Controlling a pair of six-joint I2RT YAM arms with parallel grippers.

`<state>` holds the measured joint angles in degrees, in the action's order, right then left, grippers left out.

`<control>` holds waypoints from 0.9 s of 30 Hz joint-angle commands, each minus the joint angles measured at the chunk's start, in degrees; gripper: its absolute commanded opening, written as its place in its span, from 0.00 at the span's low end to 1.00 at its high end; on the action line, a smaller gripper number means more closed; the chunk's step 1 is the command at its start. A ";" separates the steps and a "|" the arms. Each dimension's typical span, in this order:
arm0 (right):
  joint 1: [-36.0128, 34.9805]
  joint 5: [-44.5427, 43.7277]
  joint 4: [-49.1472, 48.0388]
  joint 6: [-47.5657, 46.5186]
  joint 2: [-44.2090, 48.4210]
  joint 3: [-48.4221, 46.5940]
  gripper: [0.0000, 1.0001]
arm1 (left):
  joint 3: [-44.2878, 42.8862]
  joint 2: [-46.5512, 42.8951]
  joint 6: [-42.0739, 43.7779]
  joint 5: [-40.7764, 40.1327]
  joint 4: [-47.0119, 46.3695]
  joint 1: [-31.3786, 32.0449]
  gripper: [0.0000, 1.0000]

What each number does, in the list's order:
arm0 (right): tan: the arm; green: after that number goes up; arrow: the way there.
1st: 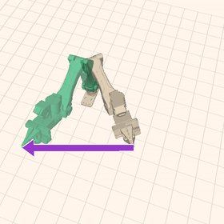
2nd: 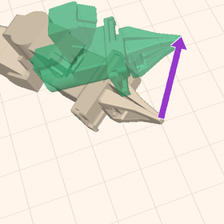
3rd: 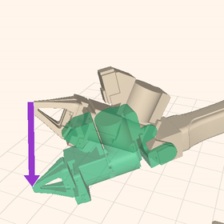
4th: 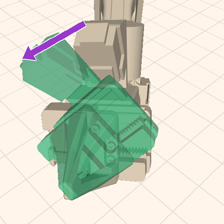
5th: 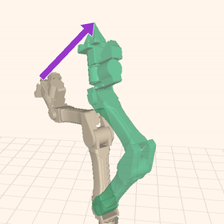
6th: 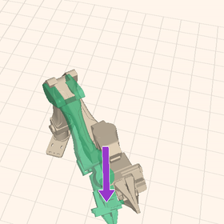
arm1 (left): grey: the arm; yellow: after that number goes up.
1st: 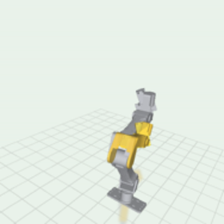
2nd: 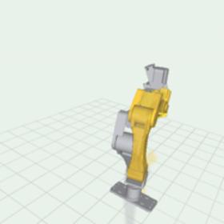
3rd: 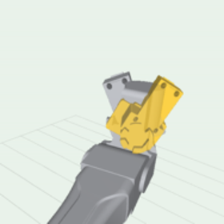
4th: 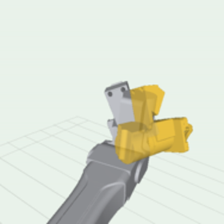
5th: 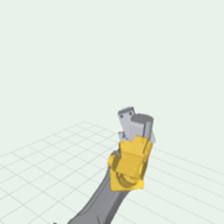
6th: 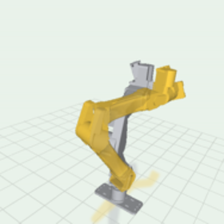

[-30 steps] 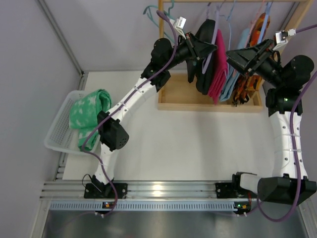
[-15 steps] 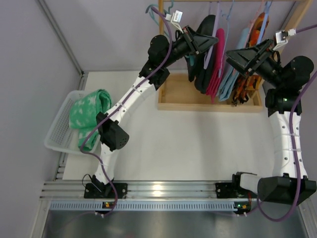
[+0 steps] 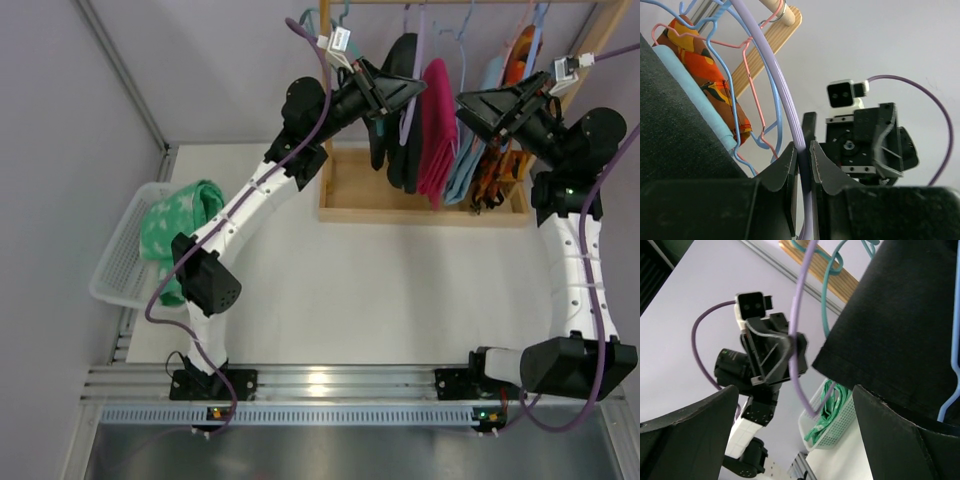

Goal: Remove the trousers from the hanger

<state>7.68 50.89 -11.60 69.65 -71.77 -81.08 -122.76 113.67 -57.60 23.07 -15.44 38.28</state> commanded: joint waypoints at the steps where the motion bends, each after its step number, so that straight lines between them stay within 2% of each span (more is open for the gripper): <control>1: -0.30 -0.79 -4.49 0.84 -1.18 -3.21 0.97 | -0.38 -9.86 1.53 -0.04 -17.08 -0.14 0.00; 7: -2.40 -2.29 -6.60 2.42 -3.46 -4.96 0.96 | 5.59 -12.94 1.27 2.06 -16.99 0.91 0.00; 10: -3.55 -3.08 -9.93 4.53 -4.78 -5.93 0.90 | 9.72 -14.87 1.53 2.68 -17.17 1.88 0.00; 18: -9.24 -4.31 -10.03 6.38 -8.12 -9.18 0.79 | 17.55 -19.35 1.44 2.16 -17.17 2.85 0.00; 27: -15.59 -5.37 -10.20 6.73 -9.71 -5.76 0.69 | 25.02 -23.14 2.50 2.86 -17.52 4.78 0.00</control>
<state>-6.24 46.59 -17.78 75.96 -81.54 -86.83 -96.68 97.21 -58.30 25.15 -18.02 42.30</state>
